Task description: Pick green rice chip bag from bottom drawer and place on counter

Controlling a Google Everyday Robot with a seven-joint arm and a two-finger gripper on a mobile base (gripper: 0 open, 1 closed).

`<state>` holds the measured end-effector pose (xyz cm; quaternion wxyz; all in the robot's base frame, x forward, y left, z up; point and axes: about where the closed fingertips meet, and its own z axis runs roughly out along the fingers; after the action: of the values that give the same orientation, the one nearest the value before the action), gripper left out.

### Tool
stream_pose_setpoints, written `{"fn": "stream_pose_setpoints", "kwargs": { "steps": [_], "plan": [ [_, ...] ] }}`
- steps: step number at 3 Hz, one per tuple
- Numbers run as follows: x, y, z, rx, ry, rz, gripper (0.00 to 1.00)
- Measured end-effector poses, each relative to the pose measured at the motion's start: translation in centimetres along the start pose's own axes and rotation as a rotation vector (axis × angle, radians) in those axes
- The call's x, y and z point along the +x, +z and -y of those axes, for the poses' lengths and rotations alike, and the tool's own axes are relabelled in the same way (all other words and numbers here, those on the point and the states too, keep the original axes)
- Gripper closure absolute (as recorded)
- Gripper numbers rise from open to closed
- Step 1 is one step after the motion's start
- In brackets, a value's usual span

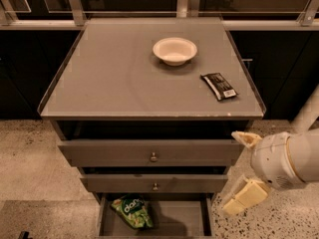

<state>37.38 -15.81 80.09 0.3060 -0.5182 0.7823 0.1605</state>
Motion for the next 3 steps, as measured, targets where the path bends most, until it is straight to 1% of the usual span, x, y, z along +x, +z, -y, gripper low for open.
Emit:
{"fn": "stream_pose_setpoints", "kwargs": {
  "steps": [1,2,3],
  "plan": [
    [-0.2,-0.2,0.0,0.004,0.000,-0.003,0.00],
    [2.1,1.5,-0.8,0.044,0.040,-0.021,0.00],
    [7.7,5.8,-2.5,0.069,0.132,-0.023,0.00]
  ]
}}
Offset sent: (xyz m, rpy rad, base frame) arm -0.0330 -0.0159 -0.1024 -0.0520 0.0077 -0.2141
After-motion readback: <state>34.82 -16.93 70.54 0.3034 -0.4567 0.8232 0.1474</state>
